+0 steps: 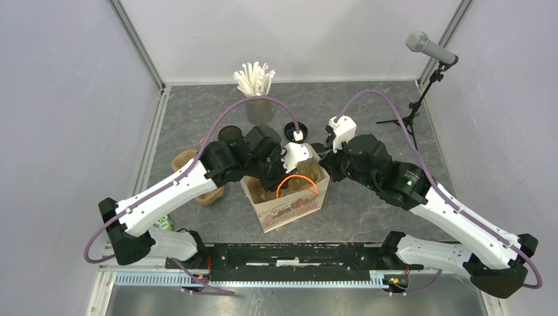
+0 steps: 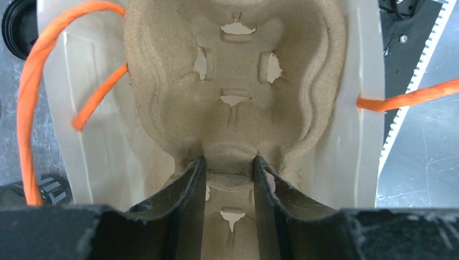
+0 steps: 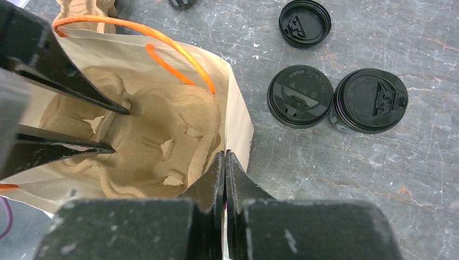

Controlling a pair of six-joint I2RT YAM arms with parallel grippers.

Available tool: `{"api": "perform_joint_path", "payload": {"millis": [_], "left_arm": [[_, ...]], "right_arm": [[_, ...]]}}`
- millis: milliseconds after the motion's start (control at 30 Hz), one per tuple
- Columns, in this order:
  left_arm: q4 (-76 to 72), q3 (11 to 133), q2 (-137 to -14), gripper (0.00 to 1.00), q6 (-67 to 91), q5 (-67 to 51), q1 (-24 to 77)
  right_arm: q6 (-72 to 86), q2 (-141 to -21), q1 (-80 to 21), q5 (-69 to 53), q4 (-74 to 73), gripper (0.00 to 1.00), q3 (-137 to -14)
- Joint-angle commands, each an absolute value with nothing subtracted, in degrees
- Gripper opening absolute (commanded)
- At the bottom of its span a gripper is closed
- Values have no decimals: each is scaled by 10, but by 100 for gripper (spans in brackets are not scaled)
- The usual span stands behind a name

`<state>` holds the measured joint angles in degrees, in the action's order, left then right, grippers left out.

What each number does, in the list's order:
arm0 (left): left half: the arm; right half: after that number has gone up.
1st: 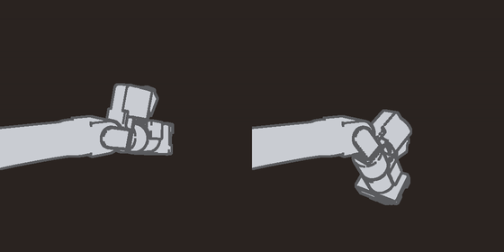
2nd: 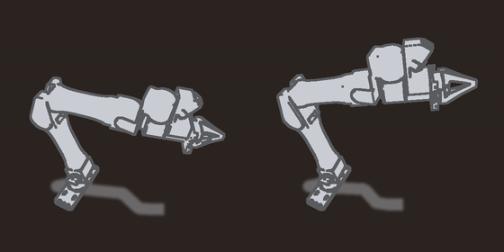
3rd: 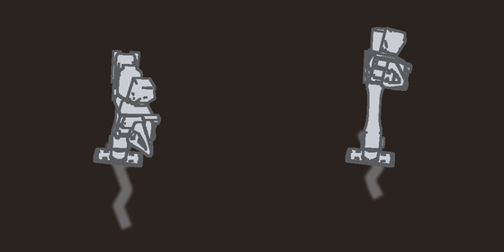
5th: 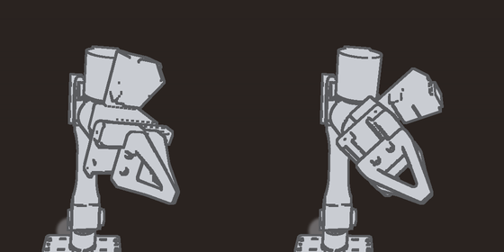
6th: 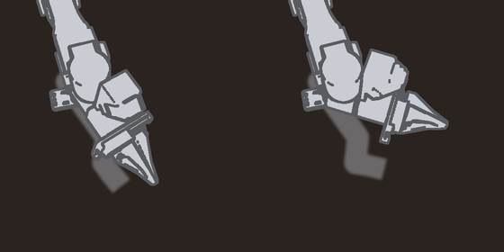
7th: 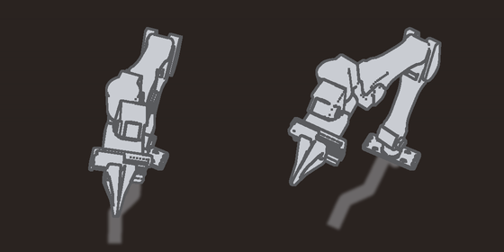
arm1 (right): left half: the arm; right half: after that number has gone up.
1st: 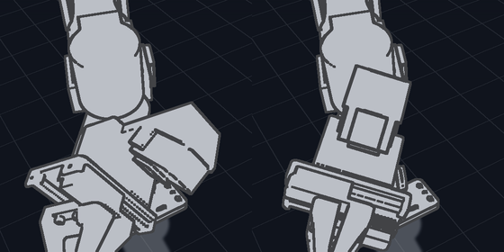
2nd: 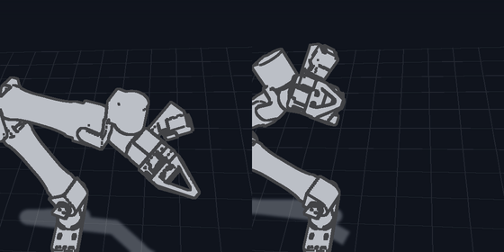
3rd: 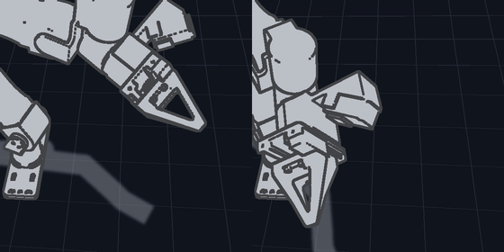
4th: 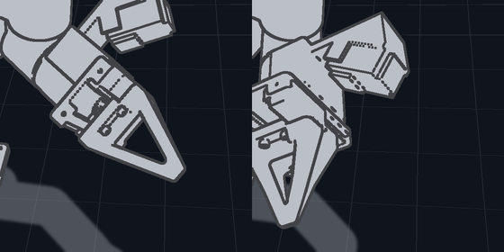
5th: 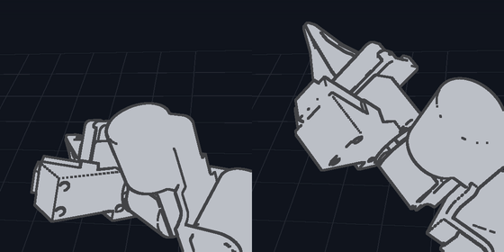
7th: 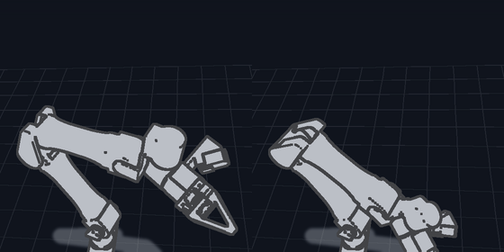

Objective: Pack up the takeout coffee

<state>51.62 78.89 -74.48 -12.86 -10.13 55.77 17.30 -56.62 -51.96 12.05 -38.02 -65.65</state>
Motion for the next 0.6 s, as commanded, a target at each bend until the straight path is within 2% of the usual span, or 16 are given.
{"api": "perform_joint_path", "payload": {"millis": [0, 167, 300, 567], "left_arm": [[568, 822, -764, 18, -109, -68, 563], [589, 844, -784, 18, -100, -49, 565], [590, 845, -796, 23, -83, -39, 568], [589, 847, -836, 23, -53, -18, 579]], "right_arm": [[176, -561, -518, 119, -350, 0, -655], [170, -560, -519, 120, -348, 0, -646], [171, -556, -518, 105, -337, 0, -637], [189, -548, -518, 95, -316, 0, -610]]}}
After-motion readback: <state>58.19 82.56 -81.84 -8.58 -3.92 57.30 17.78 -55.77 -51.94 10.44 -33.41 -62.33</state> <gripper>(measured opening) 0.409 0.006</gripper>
